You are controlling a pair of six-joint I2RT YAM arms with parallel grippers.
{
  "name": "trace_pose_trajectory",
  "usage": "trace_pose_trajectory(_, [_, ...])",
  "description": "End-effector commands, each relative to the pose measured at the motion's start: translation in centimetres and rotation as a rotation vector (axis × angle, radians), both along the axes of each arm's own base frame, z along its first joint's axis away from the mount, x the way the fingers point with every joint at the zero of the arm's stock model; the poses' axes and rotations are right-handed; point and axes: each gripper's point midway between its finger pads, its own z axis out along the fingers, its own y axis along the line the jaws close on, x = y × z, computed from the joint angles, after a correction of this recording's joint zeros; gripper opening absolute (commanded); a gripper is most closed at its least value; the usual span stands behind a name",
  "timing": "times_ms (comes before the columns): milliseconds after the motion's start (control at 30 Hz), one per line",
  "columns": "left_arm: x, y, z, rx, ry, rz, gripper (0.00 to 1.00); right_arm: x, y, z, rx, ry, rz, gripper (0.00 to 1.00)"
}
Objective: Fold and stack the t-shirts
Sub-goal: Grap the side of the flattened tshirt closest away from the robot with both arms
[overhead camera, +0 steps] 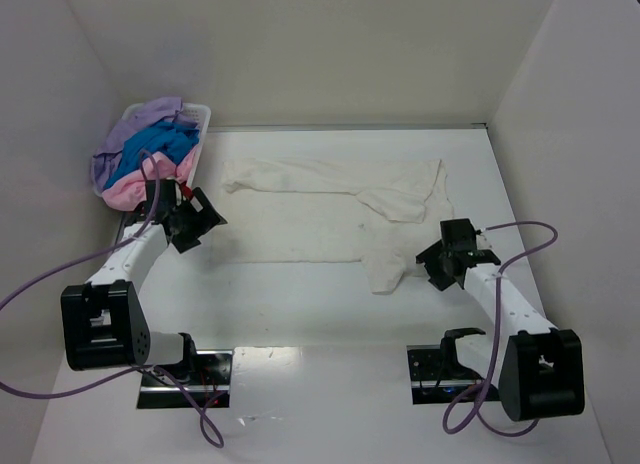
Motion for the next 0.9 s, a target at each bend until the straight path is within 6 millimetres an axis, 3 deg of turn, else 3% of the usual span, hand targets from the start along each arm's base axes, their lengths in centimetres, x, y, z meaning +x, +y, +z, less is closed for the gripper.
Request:
trace_pose_trajectory(0, [0.6,0.3,1.2,-0.016,-0.055,0.025,1.0,1.3,-0.4,-0.3,-0.025,-0.028,-0.026,0.6])
trace_pose_trajectory(267, [0.6,0.4,1.0,-0.03,-0.046,0.036,1.0,1.7,-0.4,-1.3,-0.042,0.002,-0.001,0.48])
trace_pose_trajectory(400, [0.5,0.2,0.8,-0.044,-0.045,0.038,1.0,2.0,-0.5,-1.6,-0.05,0.003,-0.005,0.29])
trace_pose_trajectory(633, [0.0,-0.5,-0.5,-0.101,-0.016,0.06,1.0,3.6,-1.4,0.4,-0.096,-0.043,-0.024,0.03])
trace_pose_trajectory(867, [0.0,-0.1,-0.6,-0.084,-0.015,0.073,1.0,4.7,-1.7,3.2,-0.121,-0.102,-0.014,0.0])
